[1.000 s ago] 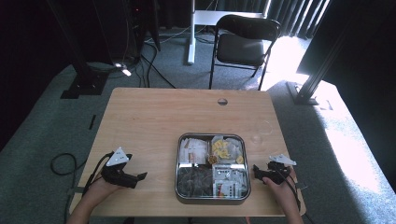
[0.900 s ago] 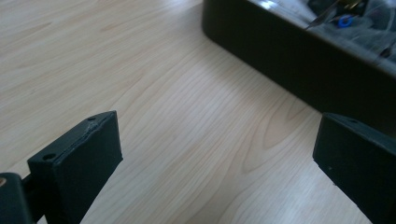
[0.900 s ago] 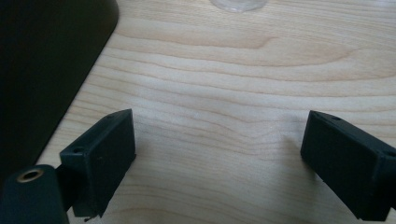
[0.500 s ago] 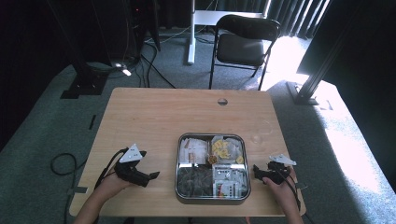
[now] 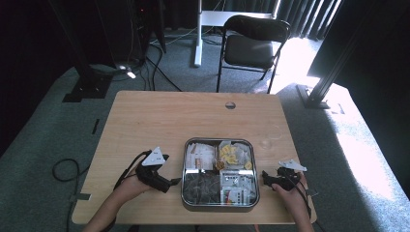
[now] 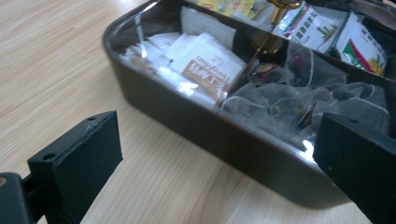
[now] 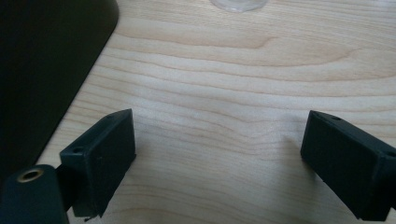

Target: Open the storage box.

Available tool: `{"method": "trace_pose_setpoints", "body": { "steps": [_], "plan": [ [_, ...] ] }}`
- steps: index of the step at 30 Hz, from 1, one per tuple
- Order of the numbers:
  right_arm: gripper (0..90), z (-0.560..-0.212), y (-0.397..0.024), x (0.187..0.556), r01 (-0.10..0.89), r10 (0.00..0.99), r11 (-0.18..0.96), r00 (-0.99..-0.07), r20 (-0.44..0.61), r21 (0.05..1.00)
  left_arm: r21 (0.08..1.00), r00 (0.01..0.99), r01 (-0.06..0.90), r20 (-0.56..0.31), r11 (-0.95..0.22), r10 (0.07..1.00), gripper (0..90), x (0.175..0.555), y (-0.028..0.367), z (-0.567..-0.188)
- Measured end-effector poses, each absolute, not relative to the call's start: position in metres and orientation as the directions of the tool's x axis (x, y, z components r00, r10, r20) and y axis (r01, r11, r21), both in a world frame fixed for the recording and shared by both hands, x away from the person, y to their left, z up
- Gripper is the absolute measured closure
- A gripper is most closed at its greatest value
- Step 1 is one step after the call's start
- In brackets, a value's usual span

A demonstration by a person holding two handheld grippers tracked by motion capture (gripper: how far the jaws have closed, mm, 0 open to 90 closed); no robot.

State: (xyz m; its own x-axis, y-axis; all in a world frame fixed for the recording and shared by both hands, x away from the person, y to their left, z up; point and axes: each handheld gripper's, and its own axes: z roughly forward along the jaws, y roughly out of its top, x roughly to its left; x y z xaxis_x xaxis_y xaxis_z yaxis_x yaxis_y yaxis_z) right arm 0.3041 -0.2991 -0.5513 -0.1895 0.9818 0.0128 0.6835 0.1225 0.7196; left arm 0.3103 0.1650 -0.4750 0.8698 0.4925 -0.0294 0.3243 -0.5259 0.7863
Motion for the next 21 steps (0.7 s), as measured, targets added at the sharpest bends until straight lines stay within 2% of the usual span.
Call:
{"method": "trace_pose_setpoints", "body": {
  "steps": [21],
  "plan": [
    [9.6,-0.551,-0.299,0.304,0.683,0.982,0.122,-0.189,0.013,0.720,0.782,0.924,0.254,-0.023,-0.569,0.381,2.3,0.320,0.105,-0.474]
  ]
}}
